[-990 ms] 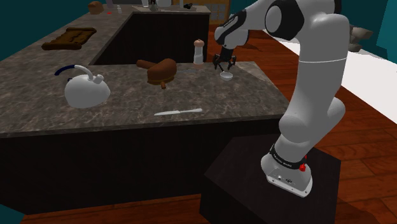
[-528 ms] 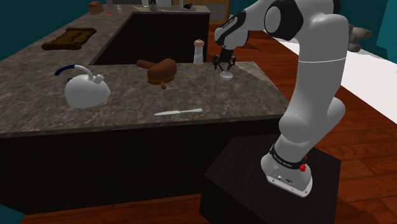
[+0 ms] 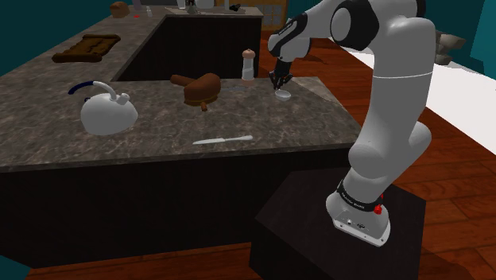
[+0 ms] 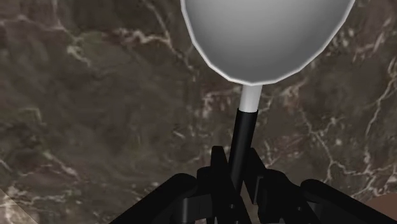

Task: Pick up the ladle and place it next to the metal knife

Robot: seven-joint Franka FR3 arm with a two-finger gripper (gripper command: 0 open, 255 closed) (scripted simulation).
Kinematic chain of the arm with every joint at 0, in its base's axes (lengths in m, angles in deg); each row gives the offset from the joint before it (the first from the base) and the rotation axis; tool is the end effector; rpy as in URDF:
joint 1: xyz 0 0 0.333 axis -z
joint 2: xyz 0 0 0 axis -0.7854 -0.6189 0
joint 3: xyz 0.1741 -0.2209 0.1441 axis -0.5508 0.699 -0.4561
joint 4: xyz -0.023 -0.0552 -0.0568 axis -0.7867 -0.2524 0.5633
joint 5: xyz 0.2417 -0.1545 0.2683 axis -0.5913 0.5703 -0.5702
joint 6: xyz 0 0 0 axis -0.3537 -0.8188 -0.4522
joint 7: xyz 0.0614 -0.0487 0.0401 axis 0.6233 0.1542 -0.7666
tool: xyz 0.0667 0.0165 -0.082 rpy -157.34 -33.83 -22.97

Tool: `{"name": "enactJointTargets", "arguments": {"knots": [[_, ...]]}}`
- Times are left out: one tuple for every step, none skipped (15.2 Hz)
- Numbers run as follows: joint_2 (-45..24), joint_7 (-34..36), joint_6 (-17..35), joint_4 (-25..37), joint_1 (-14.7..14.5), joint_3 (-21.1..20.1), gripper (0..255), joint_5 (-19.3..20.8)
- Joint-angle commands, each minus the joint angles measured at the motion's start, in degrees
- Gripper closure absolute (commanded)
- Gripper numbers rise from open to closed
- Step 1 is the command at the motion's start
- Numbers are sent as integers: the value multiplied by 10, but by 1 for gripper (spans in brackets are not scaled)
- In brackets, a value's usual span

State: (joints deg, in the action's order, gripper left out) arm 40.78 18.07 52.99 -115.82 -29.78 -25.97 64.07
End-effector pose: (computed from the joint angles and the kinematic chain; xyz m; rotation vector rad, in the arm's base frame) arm 0.5377 -0.3630 0.3341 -2.8493 1.1934 -0.2176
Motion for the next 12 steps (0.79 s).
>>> {"name": "enactJointTargets", "arguments": {"knots": [[-1,0,0,0,0,-1,255,0],[-1,0,0,0,0,0,255,0],[3,2,-6,2,-1,0,255,2],[7,3,-12,4,-1,1,255,4],[11,5,-18,7,-2,2,255,5],[15,6,-25,10,-2,3,255,7],[19,8,-31,12,-3,4,255,9],[22,9,-37,15,-3,4,255,11],[26,11,-44,18,-4,5,255,13],[29,12,-50,22,-4,6,255,14],[32,14,-56,25,-4,6,255,16],[35,15,-63,28,-5,7,255,17]]}}
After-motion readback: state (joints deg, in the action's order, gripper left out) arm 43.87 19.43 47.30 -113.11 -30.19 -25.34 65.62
